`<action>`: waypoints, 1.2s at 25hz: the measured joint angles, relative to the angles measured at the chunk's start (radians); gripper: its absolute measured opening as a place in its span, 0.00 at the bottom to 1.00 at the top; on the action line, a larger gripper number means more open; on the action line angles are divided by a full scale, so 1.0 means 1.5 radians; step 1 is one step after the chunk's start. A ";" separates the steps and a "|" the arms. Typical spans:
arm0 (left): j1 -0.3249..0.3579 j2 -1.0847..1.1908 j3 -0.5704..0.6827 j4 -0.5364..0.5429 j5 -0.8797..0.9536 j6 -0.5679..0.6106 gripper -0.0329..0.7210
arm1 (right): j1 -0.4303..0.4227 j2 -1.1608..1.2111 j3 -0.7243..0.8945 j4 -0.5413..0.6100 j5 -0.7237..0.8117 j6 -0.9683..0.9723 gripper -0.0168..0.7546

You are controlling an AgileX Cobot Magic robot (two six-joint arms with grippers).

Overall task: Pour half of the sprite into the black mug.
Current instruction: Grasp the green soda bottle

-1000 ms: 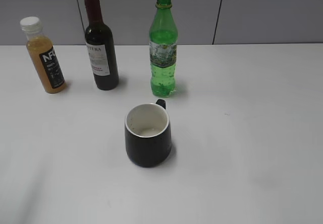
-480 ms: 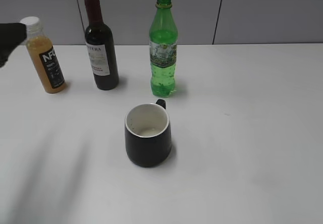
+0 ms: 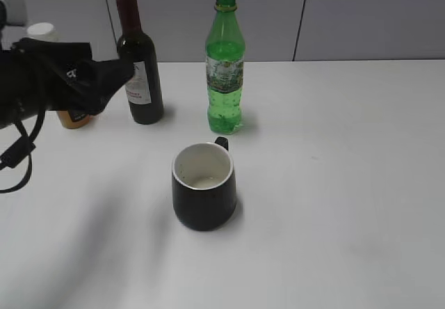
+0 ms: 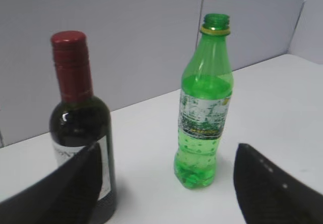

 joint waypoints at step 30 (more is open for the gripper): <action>0.001 0.421 -0.327 0.196 -0.159 -0.051 0.96 | 0.000 0.000 0.000 0.007 -0.001 0.000 0.79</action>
